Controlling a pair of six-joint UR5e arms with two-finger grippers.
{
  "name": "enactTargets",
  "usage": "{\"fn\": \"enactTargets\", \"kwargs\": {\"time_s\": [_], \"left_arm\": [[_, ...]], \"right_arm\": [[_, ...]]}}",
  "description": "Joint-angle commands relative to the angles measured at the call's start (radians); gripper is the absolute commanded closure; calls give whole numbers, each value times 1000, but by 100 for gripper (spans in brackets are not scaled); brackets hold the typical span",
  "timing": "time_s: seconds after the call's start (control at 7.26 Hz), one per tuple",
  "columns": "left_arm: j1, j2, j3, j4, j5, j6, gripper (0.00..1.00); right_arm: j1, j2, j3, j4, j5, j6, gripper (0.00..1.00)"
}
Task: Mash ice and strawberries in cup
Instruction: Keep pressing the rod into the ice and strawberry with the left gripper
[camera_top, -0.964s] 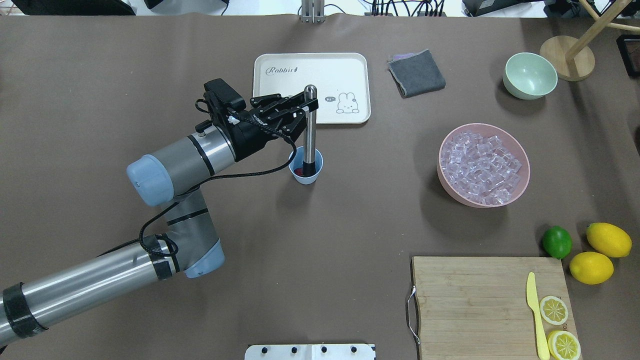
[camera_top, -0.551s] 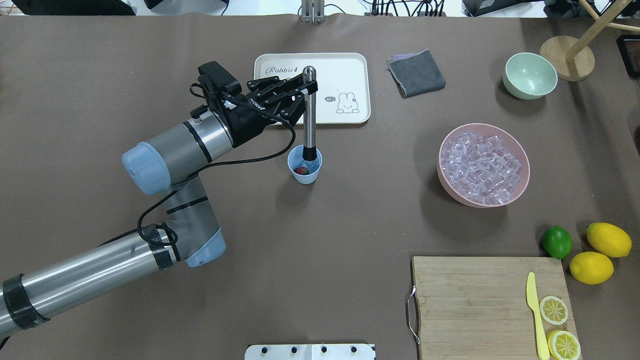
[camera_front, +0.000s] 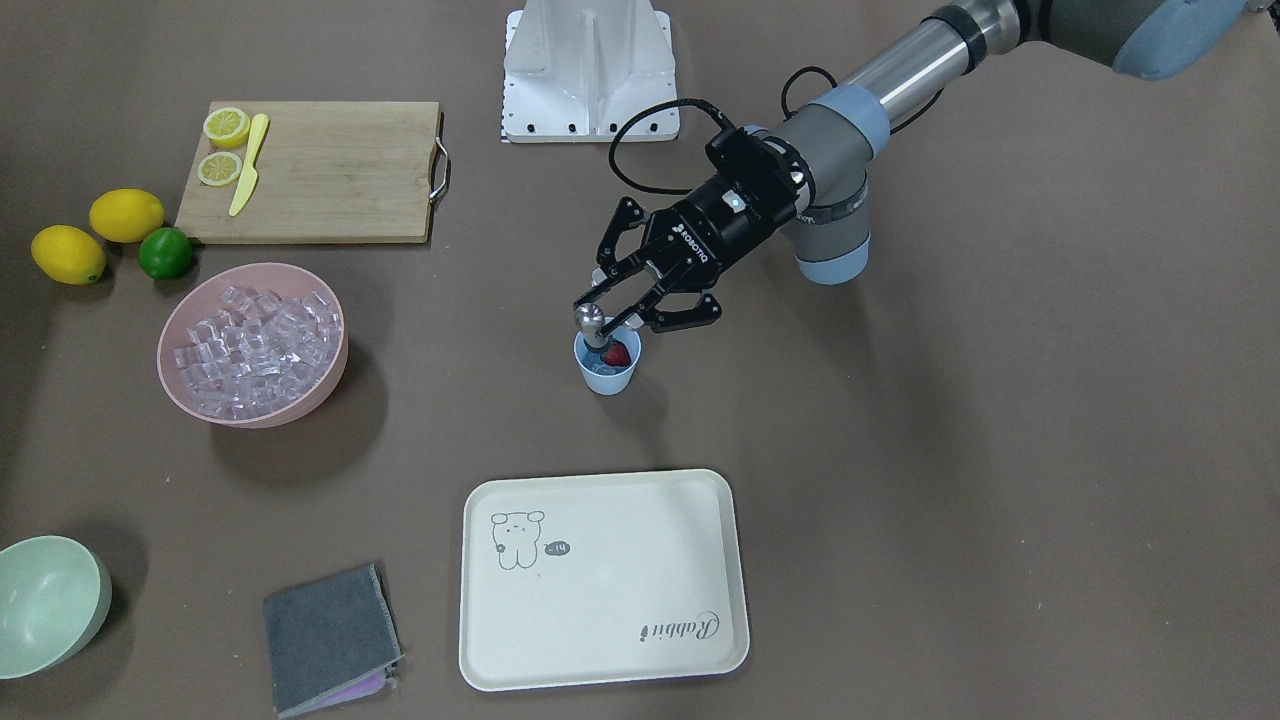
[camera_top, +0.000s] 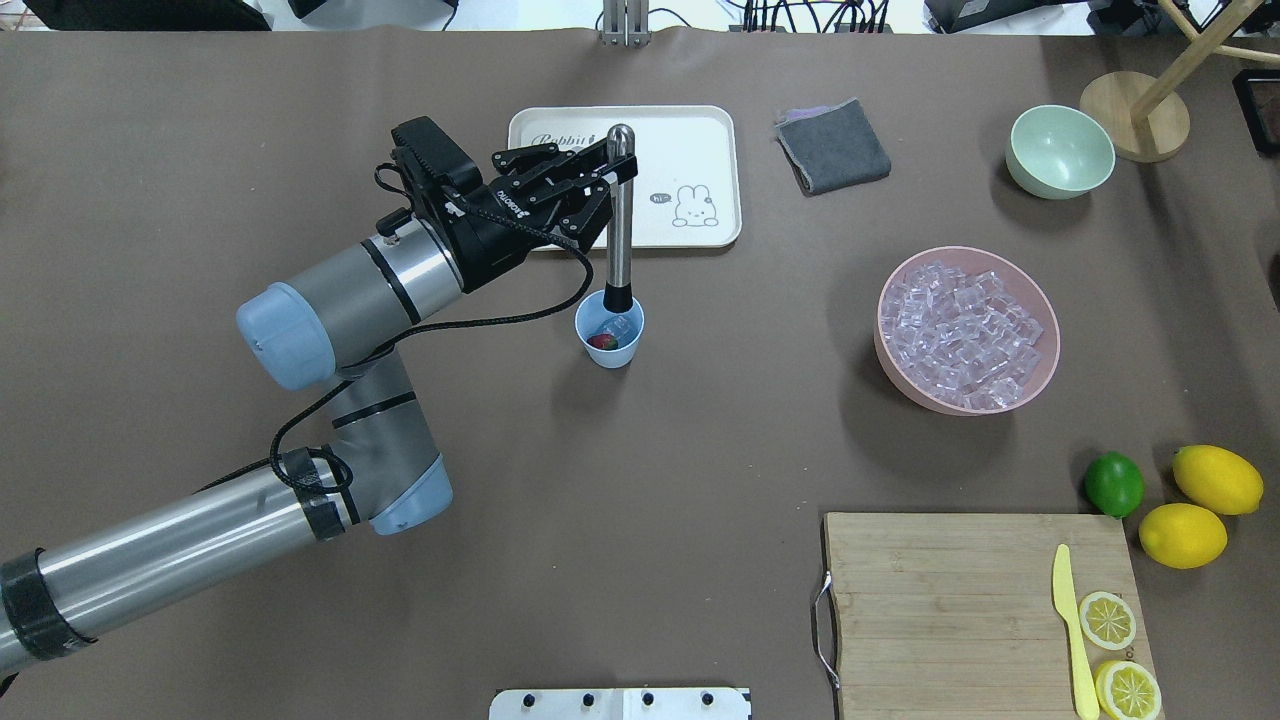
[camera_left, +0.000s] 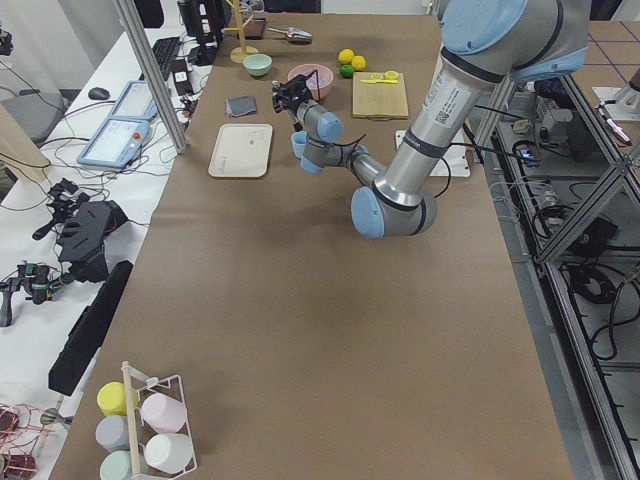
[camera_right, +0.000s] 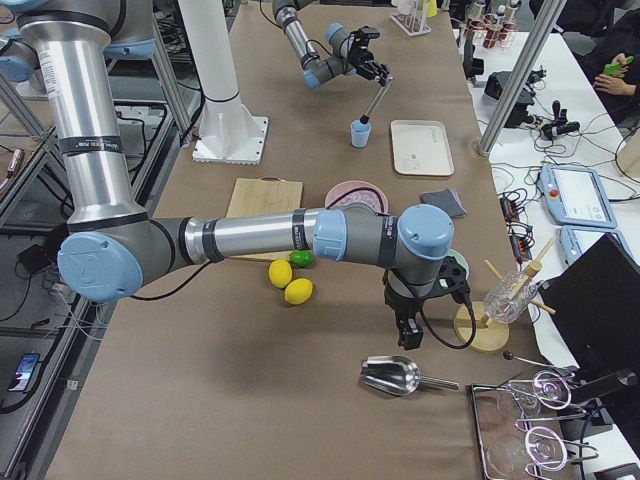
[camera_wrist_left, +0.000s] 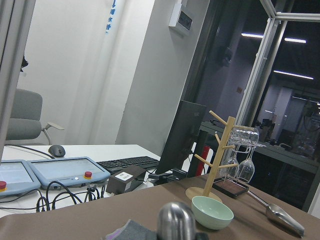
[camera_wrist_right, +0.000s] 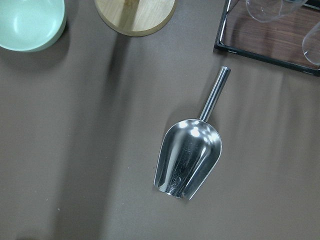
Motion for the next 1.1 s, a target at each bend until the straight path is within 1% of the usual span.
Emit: {"fn": "enactTargets", "kwargs": {"time_s": [0.0,0.28,0.55,0.96], "left_arm": [[0,1,-26,-1,-29,39,81],[-7,10,-26,-1,-46,68,81],[0,0,-34,3,-46,96,81],[1,3,-29,6,-49,99,81]], "right_arm": [[-15,1,-6,-11,-34,7,1],[-29,54,-35,-21,-26,43,1],[-38,54,-42,-20,-22,54,1],[-34,27,-34,-23,-12,54,1]]}}
